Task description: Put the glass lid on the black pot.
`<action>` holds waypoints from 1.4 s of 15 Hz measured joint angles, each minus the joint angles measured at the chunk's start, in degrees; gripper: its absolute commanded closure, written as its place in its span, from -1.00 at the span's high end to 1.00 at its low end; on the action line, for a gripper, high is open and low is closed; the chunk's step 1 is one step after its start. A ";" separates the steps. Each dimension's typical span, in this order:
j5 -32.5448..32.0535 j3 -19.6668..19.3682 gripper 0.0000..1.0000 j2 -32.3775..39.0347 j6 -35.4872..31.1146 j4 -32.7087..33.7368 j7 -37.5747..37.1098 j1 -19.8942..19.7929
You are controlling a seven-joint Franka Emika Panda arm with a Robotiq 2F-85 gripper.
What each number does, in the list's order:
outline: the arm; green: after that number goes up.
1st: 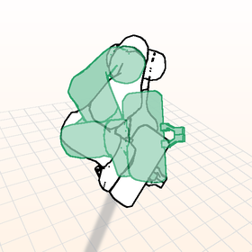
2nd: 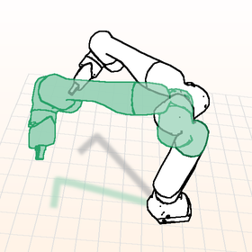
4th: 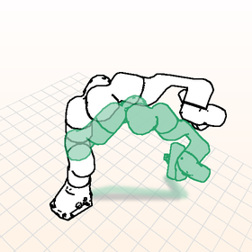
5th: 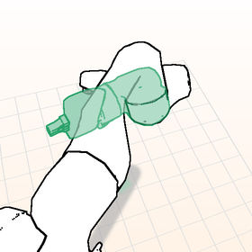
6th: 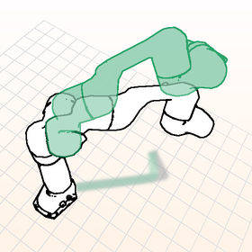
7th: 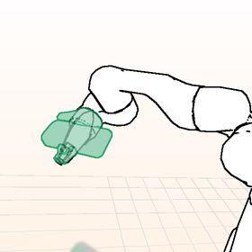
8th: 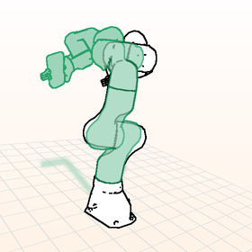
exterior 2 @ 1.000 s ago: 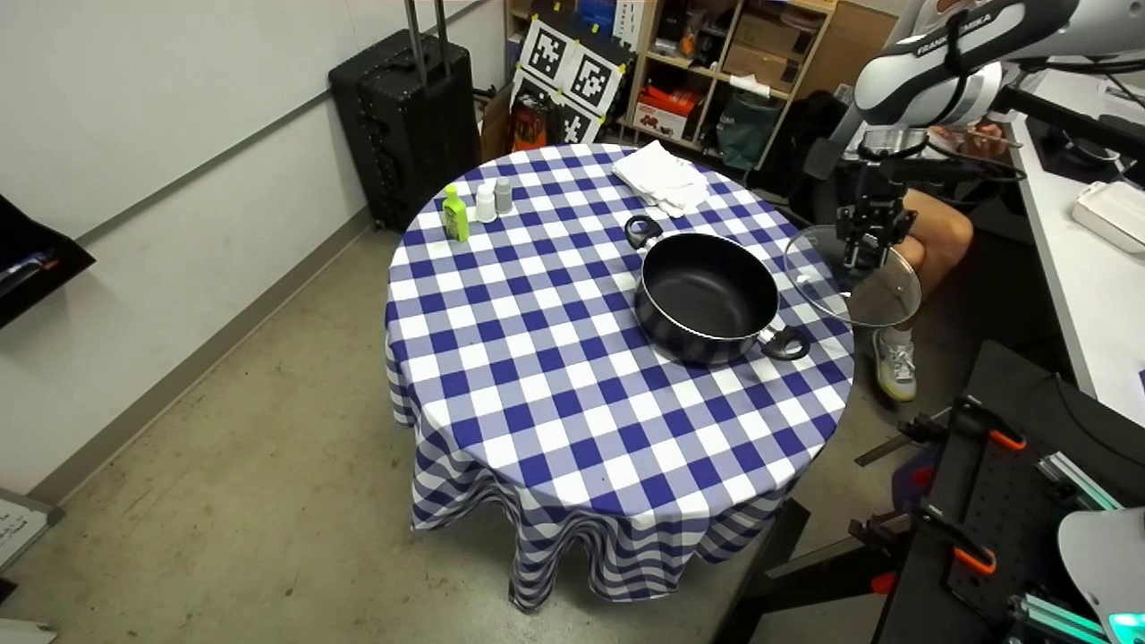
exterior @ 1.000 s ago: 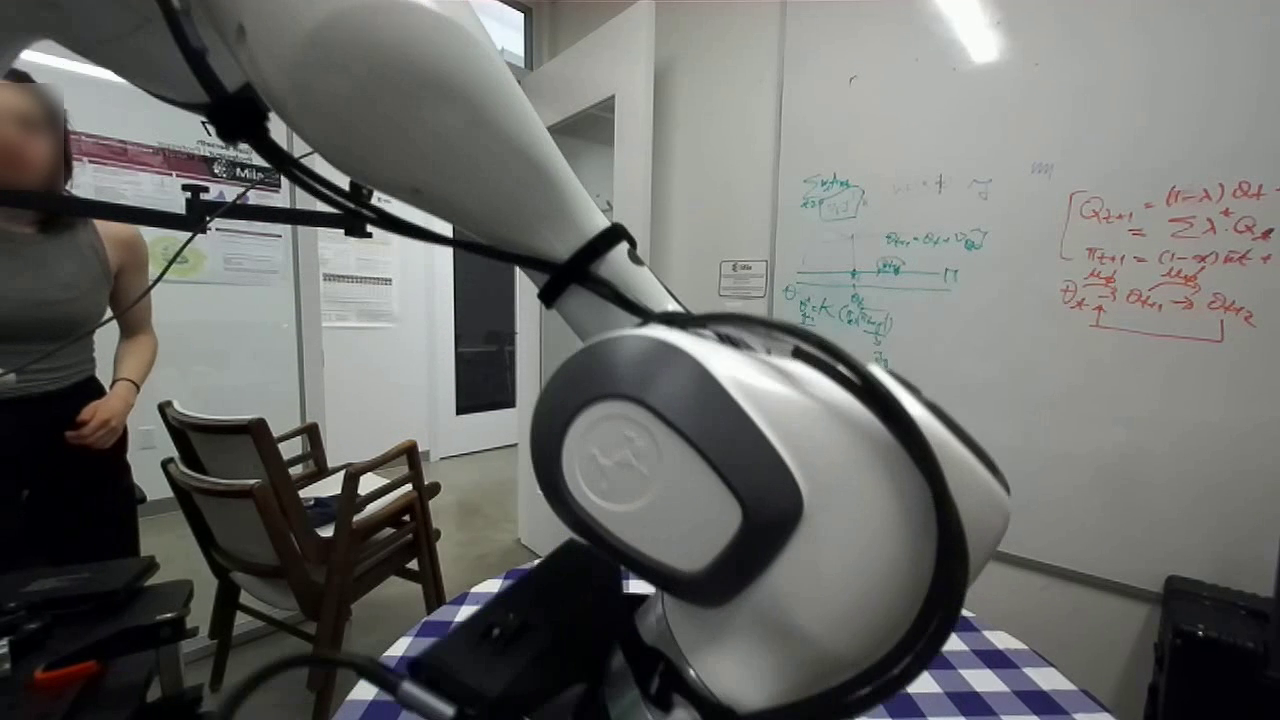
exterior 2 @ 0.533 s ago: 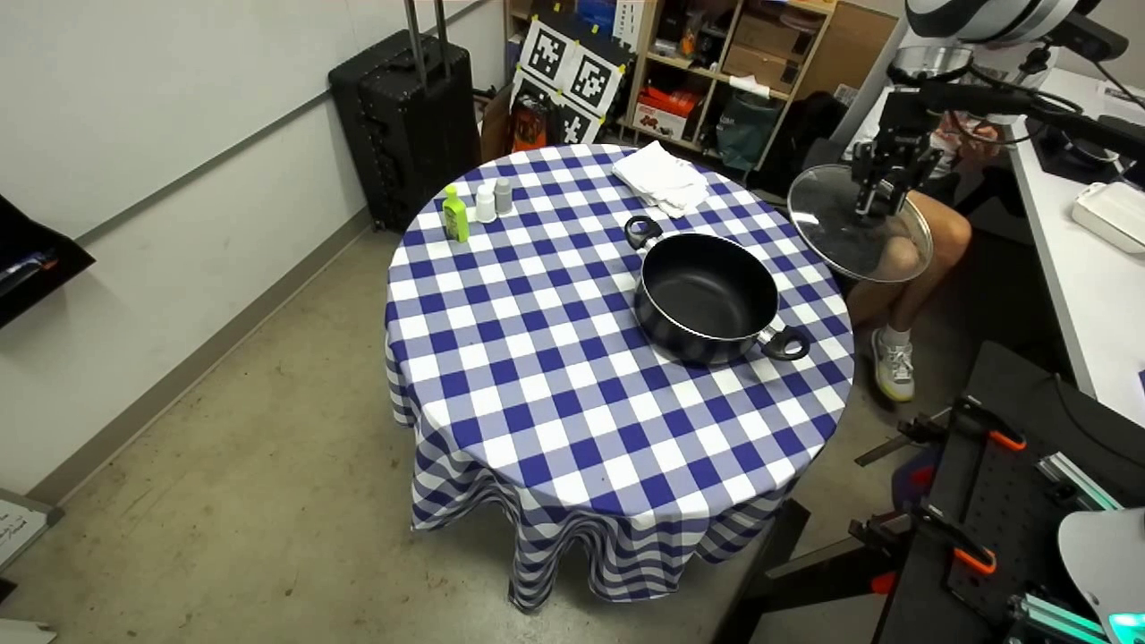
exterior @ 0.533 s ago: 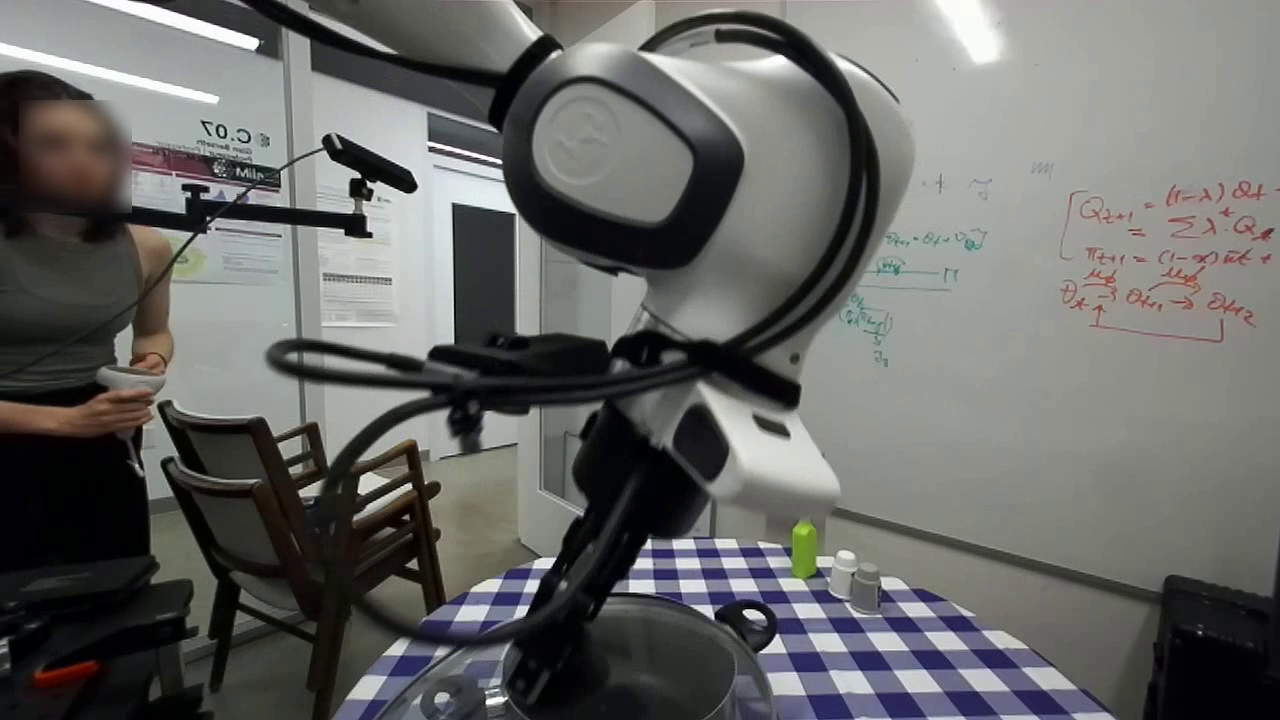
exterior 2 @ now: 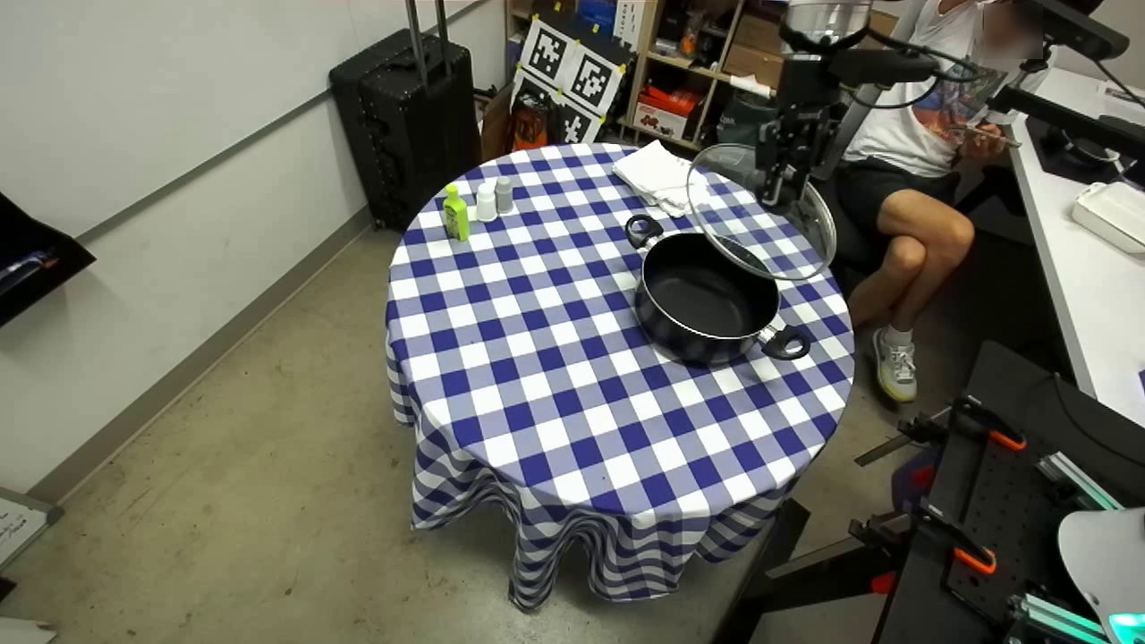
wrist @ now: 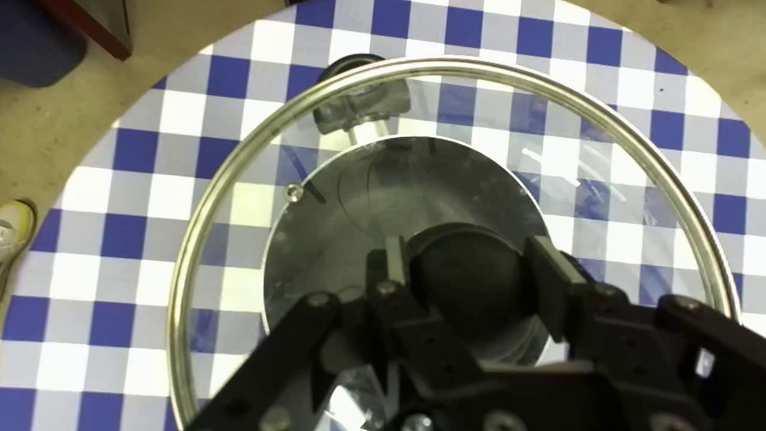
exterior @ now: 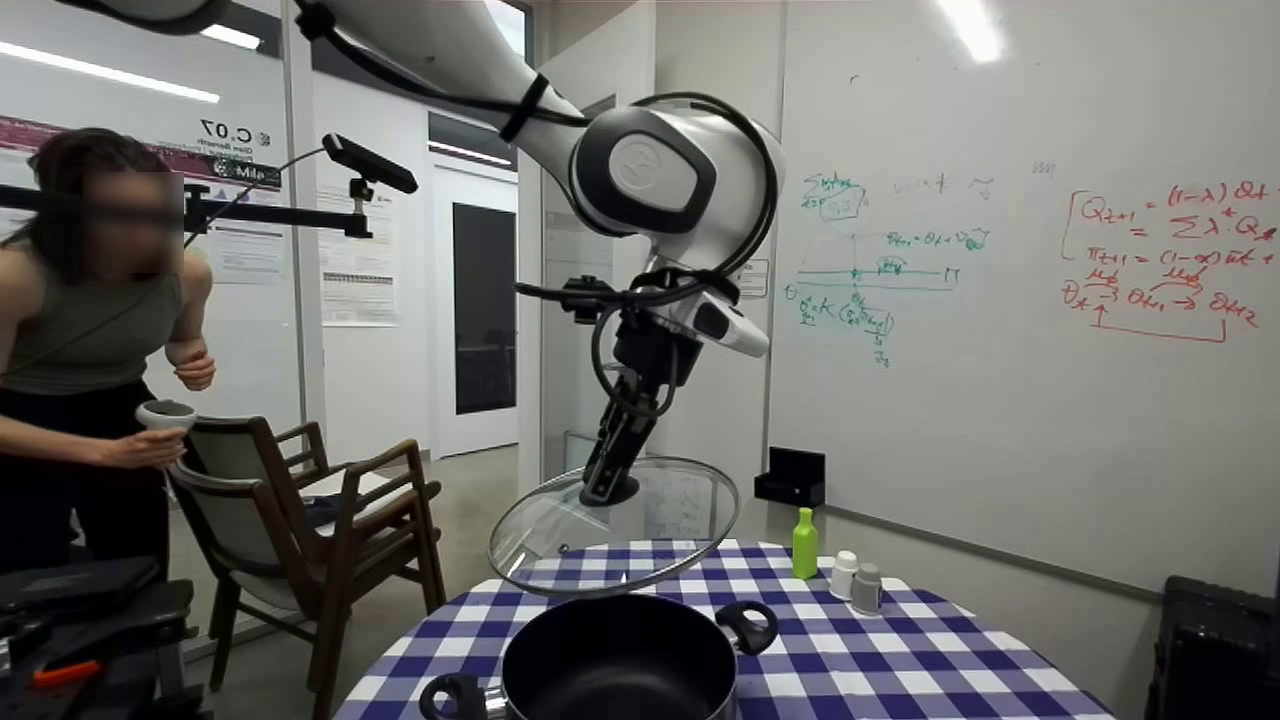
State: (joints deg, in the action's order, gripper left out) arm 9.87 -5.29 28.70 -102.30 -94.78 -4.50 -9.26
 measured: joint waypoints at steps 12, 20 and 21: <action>1.58 2.79 -0.49 15.95 0.37 12.23 -0.53 0.75; 1.37 2.11 -0.49 21.63 4.01 16.83 -3.76 0.74; 1.36 2.02 -0.49 22.20 4.39 17.54 -4.08 0.74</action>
State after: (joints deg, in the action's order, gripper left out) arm 11.23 -3.27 50.90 -97.91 -77.24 -8.58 -8.52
